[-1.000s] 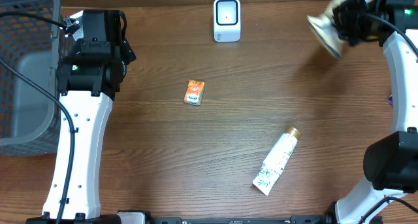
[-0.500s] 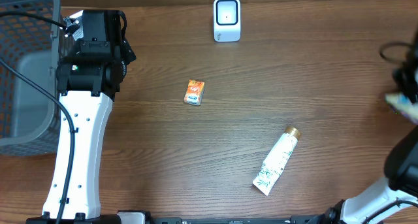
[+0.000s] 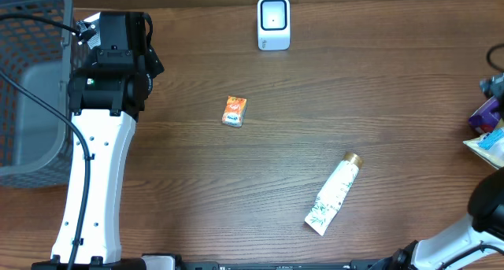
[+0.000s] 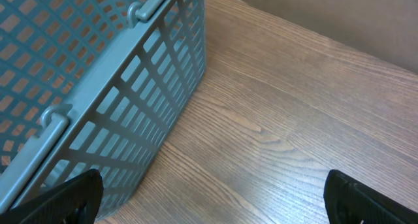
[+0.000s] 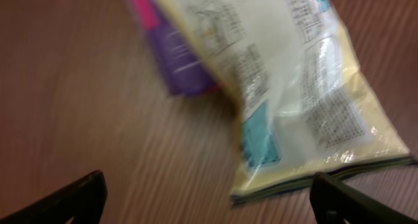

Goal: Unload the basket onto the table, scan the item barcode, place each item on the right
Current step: 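Move the right gripper down to the white tube and grasp it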

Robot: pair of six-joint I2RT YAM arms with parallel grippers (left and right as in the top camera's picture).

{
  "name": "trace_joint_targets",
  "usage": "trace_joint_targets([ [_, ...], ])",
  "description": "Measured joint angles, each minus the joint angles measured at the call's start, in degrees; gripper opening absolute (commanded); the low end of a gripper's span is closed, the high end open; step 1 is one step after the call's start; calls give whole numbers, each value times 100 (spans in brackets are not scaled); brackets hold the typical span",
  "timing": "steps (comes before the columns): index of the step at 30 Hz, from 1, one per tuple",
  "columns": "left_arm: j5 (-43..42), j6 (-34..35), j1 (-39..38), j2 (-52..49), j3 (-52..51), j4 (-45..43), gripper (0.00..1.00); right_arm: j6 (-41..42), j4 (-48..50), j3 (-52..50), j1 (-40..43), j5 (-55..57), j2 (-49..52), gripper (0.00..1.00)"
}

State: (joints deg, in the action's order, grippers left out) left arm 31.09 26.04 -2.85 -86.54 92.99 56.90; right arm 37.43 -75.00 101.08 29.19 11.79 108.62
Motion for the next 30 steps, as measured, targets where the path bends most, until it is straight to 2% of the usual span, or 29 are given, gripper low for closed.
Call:
trace_joint_targets([
  [3, 0, 0, 0, -2, 0, 7, 100, -42, -673, 748, -374, -501, -155, 100],
  [6, 0, 0, 0, -2, 0, 7, 100, -391, -1058, 1152, -911, -1510, -398, 100],
  [10, 0, 0, 0, -2, 0, 7, 100, -1222, -1832, 1200, -1532, -2542, -487, 100],
  [13, 0, 0, 0, 0, 0, 9, 100, -1163, -2203, 894, -1978, -2828, -492, 100],
  [23, 0, 0, 0, -2, 0, 7, 100, 734, -1825, -1054, -4087, -2284, -496, 100],
  [26, 0, 0, 0, -2, 0, 7, 100, 1126, -1574, -1539, -4301, -2155, -496, 100],
  [30, 0, 0, 0, -2, 0, 9, 100, 1510, -688, -2433, -4389, -2009, -505, 98],
])
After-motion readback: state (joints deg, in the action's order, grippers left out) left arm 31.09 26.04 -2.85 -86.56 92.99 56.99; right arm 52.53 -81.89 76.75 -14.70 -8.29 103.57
